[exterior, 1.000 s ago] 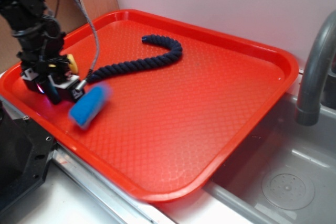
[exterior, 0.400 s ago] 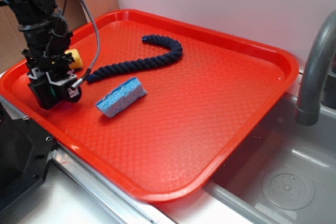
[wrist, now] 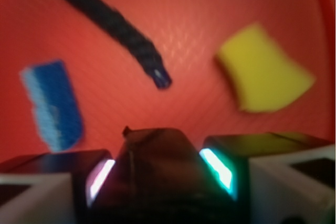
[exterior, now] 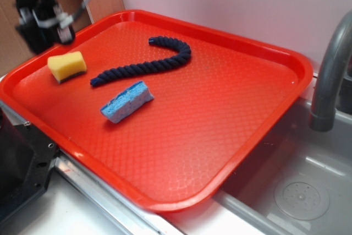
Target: Grab the black box.
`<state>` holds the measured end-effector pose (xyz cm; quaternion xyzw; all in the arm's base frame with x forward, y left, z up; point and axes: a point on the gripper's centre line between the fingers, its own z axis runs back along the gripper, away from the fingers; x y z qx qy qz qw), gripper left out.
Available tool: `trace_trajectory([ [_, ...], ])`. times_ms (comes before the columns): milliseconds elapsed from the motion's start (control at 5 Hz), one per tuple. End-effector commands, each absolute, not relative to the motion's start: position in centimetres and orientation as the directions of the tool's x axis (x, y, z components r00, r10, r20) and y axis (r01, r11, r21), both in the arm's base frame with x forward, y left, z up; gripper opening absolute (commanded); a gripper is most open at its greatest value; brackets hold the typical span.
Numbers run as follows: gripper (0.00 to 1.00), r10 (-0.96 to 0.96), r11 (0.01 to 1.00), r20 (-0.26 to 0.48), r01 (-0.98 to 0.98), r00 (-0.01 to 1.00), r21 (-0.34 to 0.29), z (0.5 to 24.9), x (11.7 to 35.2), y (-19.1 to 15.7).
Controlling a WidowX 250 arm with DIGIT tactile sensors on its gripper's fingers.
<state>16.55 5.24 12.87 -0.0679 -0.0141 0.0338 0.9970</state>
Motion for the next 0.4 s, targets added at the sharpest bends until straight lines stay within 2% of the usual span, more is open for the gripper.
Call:
trace_trajectory([
  [0, 0.0, 0.0, 1.0, 0.129, -0.004, 0.992, 0.027, 23.7, 19.1, 1.5],
  [200, 0.0, -0.026, 0.998, 0.091, 0.021, 0.996, 0.052, 26.3, 19.2, 0.5],
])
